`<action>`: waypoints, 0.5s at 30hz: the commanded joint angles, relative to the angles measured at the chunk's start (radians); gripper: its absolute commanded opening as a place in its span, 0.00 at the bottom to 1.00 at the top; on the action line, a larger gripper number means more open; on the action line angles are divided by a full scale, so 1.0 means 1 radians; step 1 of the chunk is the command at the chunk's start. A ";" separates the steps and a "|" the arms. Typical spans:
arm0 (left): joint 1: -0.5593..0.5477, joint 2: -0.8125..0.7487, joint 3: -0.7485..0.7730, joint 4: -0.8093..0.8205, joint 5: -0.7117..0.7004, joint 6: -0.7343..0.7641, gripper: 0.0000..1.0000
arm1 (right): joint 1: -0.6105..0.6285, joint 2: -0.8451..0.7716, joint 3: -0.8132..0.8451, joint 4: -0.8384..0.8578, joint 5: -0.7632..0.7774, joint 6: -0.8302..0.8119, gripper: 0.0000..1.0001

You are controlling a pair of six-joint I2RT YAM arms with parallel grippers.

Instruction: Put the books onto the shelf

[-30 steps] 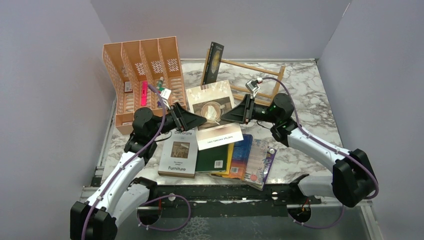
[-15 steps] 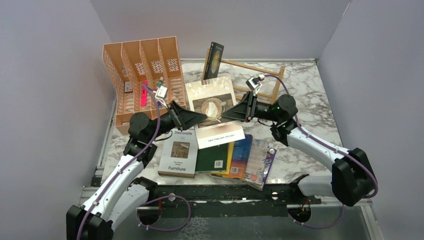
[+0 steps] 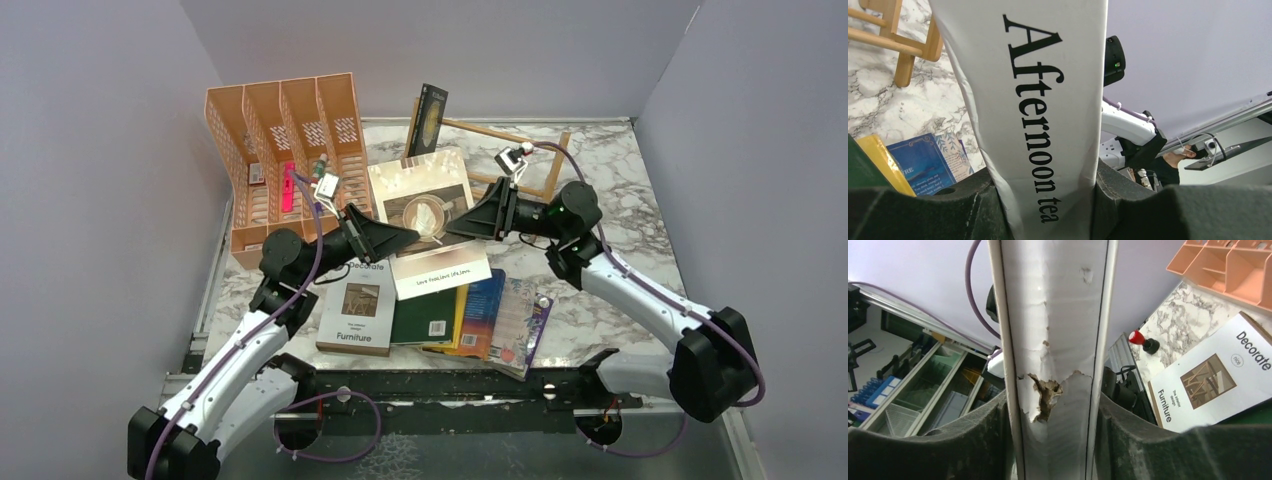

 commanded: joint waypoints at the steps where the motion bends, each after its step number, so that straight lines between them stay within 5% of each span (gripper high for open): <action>1: -0.006 -0.037 -0.009 0.070 -0.033 0.013 0.28 | -0.003 -0.055 0.091 -0.218 0.022 -0.151 0.63; 8: -0.006 -0.050 0.051 0.007 -0.087 0.084 0.24 | -0.011 -0.106 0.199 -0.577 0.199 -0.338 0.82; 15: -0.006 0.045 0.289 -0.389 -0.268 0.468 0.24 | -0.017 -0.213 0.231 -0.936 0.423 -0.514 0.85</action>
